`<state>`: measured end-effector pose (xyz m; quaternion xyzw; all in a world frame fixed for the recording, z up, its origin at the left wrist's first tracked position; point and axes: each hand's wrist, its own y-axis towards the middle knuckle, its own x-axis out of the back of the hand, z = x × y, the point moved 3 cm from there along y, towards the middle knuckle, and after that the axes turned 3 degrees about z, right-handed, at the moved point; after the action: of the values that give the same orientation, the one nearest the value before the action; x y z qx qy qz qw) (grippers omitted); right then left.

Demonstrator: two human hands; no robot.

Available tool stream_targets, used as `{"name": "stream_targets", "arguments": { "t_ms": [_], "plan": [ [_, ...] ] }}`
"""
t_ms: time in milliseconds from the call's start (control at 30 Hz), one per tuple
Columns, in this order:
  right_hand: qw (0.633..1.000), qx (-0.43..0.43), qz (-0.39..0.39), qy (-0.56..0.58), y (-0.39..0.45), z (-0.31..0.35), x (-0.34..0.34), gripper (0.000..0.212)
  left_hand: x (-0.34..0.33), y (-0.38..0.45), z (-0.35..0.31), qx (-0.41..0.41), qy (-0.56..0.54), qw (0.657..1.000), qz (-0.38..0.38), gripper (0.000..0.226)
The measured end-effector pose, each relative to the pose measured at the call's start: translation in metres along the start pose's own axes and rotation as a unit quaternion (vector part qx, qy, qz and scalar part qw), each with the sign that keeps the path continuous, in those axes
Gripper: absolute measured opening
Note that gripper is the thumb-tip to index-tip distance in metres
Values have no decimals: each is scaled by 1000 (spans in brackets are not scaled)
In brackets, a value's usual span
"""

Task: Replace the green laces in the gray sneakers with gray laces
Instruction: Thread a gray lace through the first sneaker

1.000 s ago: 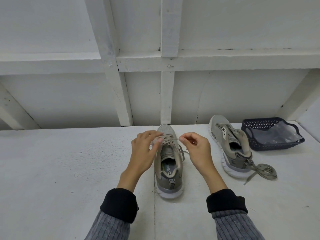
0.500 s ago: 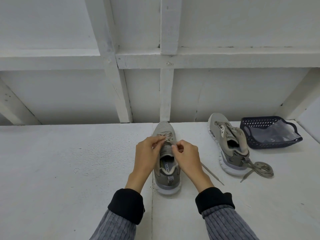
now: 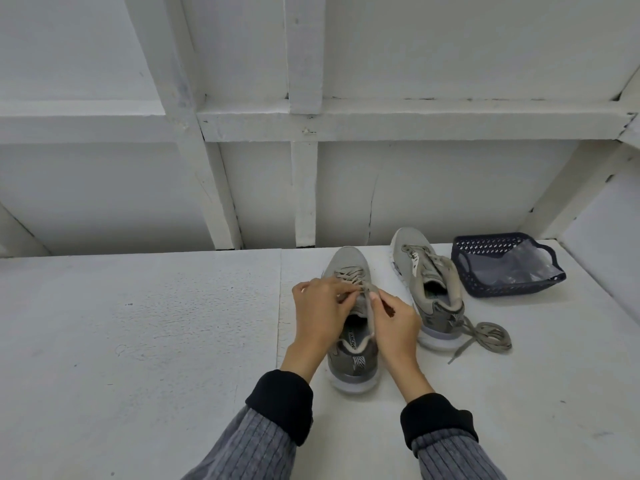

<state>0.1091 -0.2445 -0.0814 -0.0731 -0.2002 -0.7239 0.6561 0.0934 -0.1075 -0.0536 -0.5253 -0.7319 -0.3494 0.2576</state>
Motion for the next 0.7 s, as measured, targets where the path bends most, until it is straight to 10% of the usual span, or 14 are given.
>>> {"name": "stream_targets", "arguments": {
  "t_ms": [700],
  "plan": [
    [986,-57,65,144,4,-2,-24,16,8,1,16,65,28,997,-43,16]
  ]
}}
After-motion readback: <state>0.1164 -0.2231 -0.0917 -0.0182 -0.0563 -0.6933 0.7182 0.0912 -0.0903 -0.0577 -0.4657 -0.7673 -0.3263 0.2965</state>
